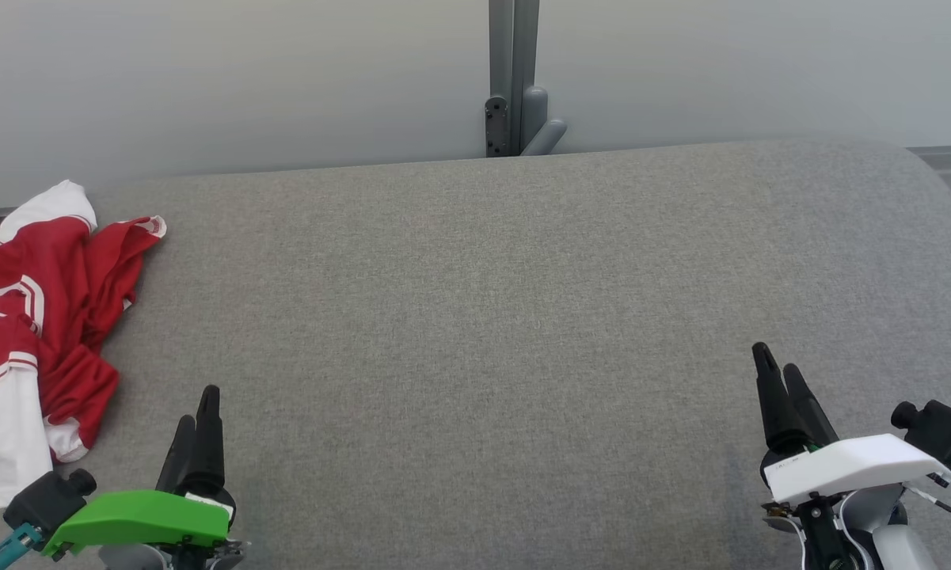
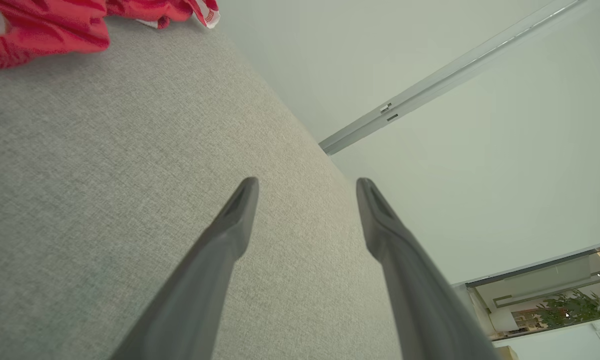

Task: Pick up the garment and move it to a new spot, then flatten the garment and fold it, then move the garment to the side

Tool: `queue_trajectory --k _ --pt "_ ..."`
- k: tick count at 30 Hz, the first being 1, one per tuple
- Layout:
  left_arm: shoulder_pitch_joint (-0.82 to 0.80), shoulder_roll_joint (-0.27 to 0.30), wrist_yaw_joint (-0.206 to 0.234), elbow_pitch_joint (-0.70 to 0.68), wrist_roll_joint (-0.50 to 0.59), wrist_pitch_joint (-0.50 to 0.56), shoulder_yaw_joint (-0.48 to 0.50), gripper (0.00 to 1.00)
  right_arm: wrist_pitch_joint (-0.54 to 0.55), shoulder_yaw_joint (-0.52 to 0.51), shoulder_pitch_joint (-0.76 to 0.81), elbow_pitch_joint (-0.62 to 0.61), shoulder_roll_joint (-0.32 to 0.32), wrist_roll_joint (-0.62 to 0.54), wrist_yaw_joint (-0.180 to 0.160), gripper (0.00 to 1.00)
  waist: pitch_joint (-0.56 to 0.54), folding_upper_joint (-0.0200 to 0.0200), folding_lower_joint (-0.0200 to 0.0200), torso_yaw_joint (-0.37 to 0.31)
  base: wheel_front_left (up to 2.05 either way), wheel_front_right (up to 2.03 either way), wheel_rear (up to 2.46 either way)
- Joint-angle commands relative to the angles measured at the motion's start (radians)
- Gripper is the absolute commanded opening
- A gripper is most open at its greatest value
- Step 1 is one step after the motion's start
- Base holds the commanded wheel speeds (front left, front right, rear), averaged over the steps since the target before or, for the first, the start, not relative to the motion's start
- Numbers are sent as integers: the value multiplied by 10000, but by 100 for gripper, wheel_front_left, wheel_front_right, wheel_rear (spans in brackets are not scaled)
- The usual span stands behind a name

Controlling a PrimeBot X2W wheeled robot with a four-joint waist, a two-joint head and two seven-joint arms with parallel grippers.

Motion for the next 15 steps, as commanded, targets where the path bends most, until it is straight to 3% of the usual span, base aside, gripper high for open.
queue_trajectory --k 1,15 --pt "-52 187 31 -120 512 -110 -66 100 -133 36 -55 -189 -67 -519 2 100 -1 0 0 7 0 0 0" --pt "185 200 -147 -130 2664 -536 -41 100 -582 311 -69 181 -79 -2675 3 100 13 0 0 90 0 0 0"
